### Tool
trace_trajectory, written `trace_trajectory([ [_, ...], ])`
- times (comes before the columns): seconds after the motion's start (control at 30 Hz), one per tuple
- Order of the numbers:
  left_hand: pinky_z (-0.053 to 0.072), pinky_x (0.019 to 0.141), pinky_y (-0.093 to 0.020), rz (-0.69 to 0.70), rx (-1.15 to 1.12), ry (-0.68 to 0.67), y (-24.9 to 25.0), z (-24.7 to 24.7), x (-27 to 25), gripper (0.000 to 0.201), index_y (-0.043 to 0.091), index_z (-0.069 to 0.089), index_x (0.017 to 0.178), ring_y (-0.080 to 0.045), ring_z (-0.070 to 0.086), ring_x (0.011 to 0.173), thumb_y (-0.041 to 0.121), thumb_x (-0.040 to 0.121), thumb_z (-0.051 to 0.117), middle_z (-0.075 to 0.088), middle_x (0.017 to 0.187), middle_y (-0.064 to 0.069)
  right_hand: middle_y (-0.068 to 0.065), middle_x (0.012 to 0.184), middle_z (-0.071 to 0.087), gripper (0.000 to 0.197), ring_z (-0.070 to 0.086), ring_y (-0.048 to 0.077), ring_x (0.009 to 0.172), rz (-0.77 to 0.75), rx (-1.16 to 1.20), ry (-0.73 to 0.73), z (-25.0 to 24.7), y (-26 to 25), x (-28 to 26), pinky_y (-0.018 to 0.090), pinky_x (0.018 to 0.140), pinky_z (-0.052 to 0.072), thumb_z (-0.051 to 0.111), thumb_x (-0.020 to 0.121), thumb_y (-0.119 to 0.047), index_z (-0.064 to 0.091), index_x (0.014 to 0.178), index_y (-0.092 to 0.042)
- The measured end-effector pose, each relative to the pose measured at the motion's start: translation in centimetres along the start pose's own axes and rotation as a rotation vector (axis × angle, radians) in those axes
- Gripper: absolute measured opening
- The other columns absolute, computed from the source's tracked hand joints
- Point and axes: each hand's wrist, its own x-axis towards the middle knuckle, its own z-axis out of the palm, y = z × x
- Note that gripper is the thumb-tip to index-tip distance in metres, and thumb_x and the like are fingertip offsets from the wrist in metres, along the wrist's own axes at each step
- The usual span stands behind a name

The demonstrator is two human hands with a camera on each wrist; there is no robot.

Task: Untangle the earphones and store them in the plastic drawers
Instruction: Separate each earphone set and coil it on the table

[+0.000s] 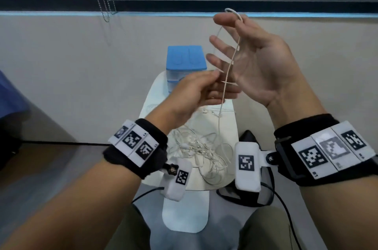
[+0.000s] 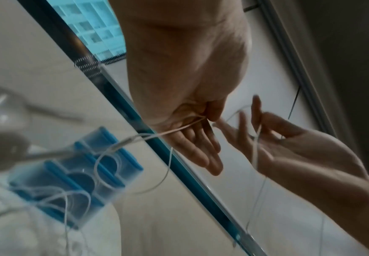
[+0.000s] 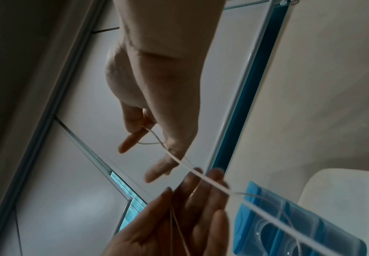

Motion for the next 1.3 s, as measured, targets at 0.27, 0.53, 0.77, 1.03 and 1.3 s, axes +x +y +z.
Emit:
trace_trajectory([
  [0.27,0.025,0.046,-0.022,-0.031,0.047,-0.139,0.5,0.0,-0.2,0.035,0.016,0.071,0.099,-0.011,0.012,0.045,0.031,0.11,0.042,0.016,0.055,0.004,-0.019,0.12,0.062,0.007,0.052,0.006,0.127,-0.207,-0.134,0.616,-5.3,-0.5,-0.3,0.044,0.108,0.047,0.074,0.087,-0.021,0.08,0.084,-0.02],
  [0.53,0.038,0.048,-0.023,0.035,0.015,0.003,4.2,-2.6,0.4,0.03,0.015,0.053,0.083,-0.011,0.032,0.045,0.02,0.108,0.037,0.046,0.064,-0.002,0.014,0.085,0.077,0.04,0.073,0.033,0.089,0.378,-0.327,0.663,-9.8,3.2,-1.7,0.041,0.079,0.06,0.053,0.102,-0.037,0.066,0.078,-0.008],
  [0.77,0.043,0.056,-0.024,0.083,0.097,-0.024,6.4,-1.8,1.0,0.028,0.013,0.054,0.081,-0.012,0.035,0.053,0.022,0.107,0.048,0.05,0.071,-0.004,0.003,0.117,0.072,0.041,0.064,0.011,0.101,0.011,-0.536,0.328,-6.2,4.0,-1.2,0.033,0.084,0.042,0.066,0.072,-0.026,0.065,0.113,-0.019],
  [1.03,0.052,0.066,-0.025,0.155,0.009,0.028,7.4,-3.3,1.6,0.027,0.011,0.057,0.088,-0.011,0.047,0.06,0.019,0.109,0.043,0.056,0.074,-0.003,0.009,0.119,0.06,0.08,0.063,0.016,0.113,0.141,-0.521,-0.144,-2.3,8.4,2.3,0.033,0.091,0.052,0.083,0.074,-0.019,0.041,0.142,-0.019],
  [1.3,0.05,0.067,-0.025,0.119,0.084,-0.092,6.5,-5.2,2.0,0.028,0.009,0.056,0.087,-0.013,0.044,0.058,0.018,0.109,0.041,0.052,0.072,-0.004,0.025,0.126,0.063,0.062,0.064,0.037,0.12,0.082,-0.589,-0.134,-0.2,9.5,5.5,0.061,0.104,0.05,0.087,0.073,-0.031,0.057,0.122,-0.006],
])
